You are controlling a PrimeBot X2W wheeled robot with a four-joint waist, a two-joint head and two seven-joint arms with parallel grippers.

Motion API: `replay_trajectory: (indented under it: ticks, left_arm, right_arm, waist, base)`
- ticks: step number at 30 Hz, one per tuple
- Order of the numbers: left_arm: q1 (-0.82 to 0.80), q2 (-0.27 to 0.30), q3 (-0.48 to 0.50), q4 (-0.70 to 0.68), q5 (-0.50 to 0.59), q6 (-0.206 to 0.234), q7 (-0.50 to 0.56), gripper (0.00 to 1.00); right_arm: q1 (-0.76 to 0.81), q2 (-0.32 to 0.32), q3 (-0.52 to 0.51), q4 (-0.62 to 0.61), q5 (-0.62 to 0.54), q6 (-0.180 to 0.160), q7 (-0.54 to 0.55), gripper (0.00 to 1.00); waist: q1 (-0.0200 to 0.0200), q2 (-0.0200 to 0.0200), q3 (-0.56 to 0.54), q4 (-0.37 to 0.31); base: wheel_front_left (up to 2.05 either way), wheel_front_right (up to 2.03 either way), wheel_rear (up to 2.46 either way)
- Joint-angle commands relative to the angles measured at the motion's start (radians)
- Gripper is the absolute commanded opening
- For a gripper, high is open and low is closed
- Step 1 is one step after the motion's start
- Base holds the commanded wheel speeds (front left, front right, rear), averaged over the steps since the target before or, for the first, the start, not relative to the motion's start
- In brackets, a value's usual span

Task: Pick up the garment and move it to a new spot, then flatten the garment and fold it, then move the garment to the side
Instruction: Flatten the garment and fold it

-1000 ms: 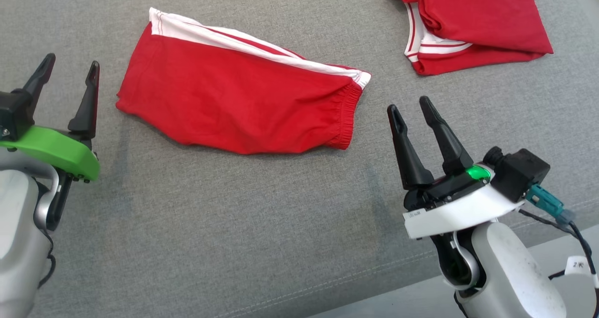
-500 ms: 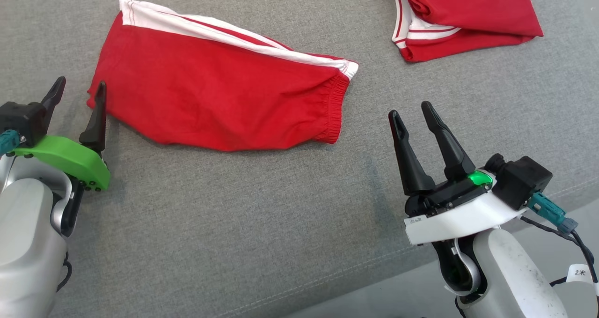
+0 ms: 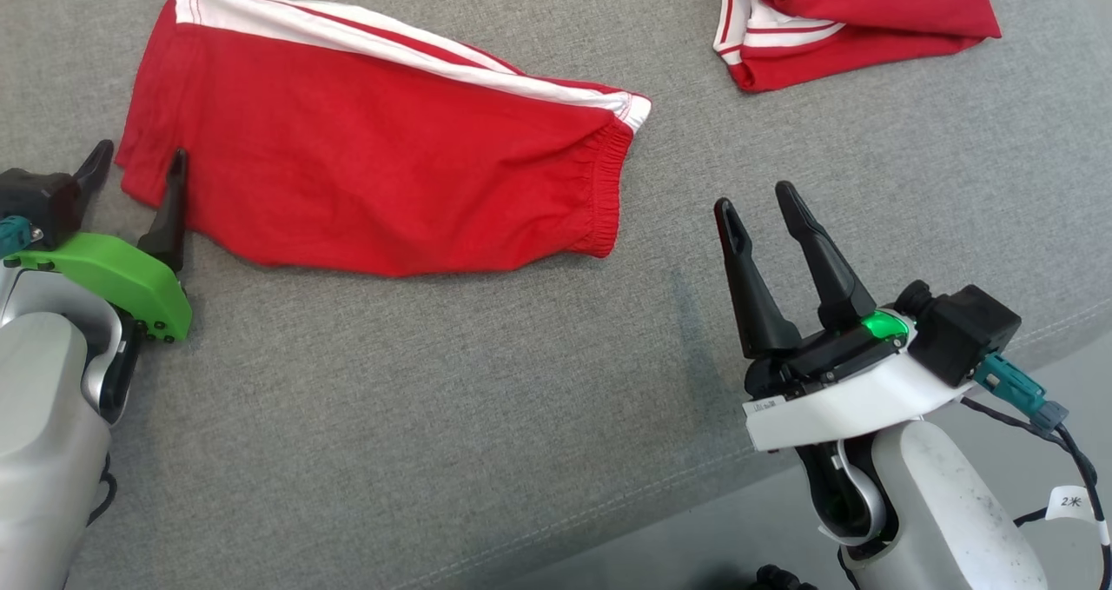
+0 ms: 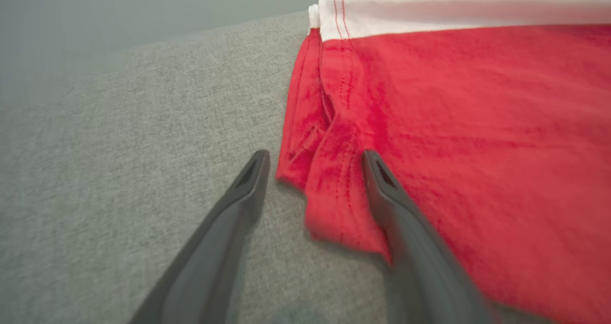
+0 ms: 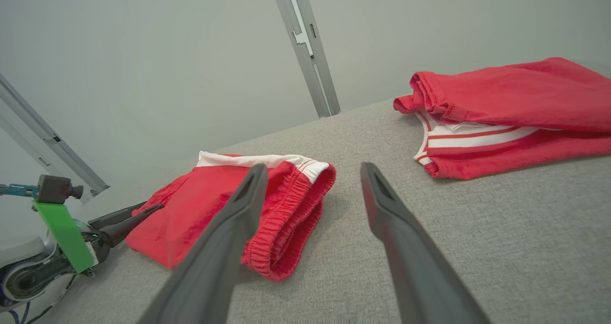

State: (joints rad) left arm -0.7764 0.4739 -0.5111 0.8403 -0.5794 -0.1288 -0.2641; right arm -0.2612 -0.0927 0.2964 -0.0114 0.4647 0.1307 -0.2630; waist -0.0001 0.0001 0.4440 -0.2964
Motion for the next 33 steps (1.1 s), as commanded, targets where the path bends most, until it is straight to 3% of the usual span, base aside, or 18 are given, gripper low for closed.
replay_trajectory:
  ticks: [1, 2, 3, 4, 5, 17, 23, 33]
  left_arm:
    - [-0.003, -0.002, -0.024, 0.024, -0.025, -0.002, 0.006, 1.00]
    - [-0.005, -0.004, -0.043, 0.037, -0.032, -0.002, 0.013, 0.98]
    - [-0.011, -0.002, -0.060, 0.049, -0.039, -0.002, 0.013, 0.40]
    - [-0.019, 0.002, -0.070, 0.062, -0.041, -0.002, 0.012, 0.05]
    - [-0.024, 0.002, -0.078, 0.071, -0.048, -0.002, 0.010, 0.00]
    - [-0.004, -0.022, -0.124, 0.068, -0.085, -0.002, 0.003, 0.00]
    - [0.072, -0.044, -0.058, 0.019, -0.062, 0.001, 0.002, 0.00]
    - [0.277, -0.127, 0.081, -0.099, 0.007, 0.027, 0.002, 0.00]
  right_arm:
    - [-0.010, 0.001, 0.002, 0.002, -0.006, 0.000, -0.004, 1.00]
    - [-0.011, 0.002, 0.002, 0.003, -0.006, 0.000, -0.004, 1.00]
    - [-0.012, 0.003, 0.001, 0.004, -0.007, 0.000, -0.004, 1.00]
    - [-0.014, 0.004, 0.000, 0.002, -0.007, 0.000, -0.004, 1.00]
    - [-0.015, 0.005, -0.001, 0.001, -0.009, 0.000, -0.004, 1.00]
    - [0.002, 0.008, -0.001, 0.001, -0.011, 0.000, -0.004, 1.00]
    - [0.009, 0.009, 0.008, 0.018, -0.001, 0.000, -0.004, 1.00]
    - [0.042, 0.017, -0.011, 0.052, 0.010, 0.000, -0.004, 1.00]
  waist:
    - [0.0001, -0.0001, 0.004, -0.005]
    - [0.0001, -0.0001, 0.004, -0.006]
    - [0.0001, -0.0001, 0.005, -0.007]
    - [0.0001, -0.0001, 0.004, -0.007]
    - [0.0001, -0.0001, 0.003, -0.007]
    - [0.0001, -0.0001, -0.057, 0.028]
    - [0.0001, -0.0001, -0.119, 0.068]
    - [0.0001, -0.0001, -0.214, 0.127]
  base:
    - [0.00, 0.00, 0.00]
    - [0.00, 0.00, 0.00]
    - [0.00, 0.00, 0.00]
    - [0.00, 0.00, 0.00]
    - [0.00, 0.00, 0.00]
    - [0.00, 0.00, 0.00]
    - [0.00, 0.00, 0.00]
    - [0.00, 0.00, 0.00]
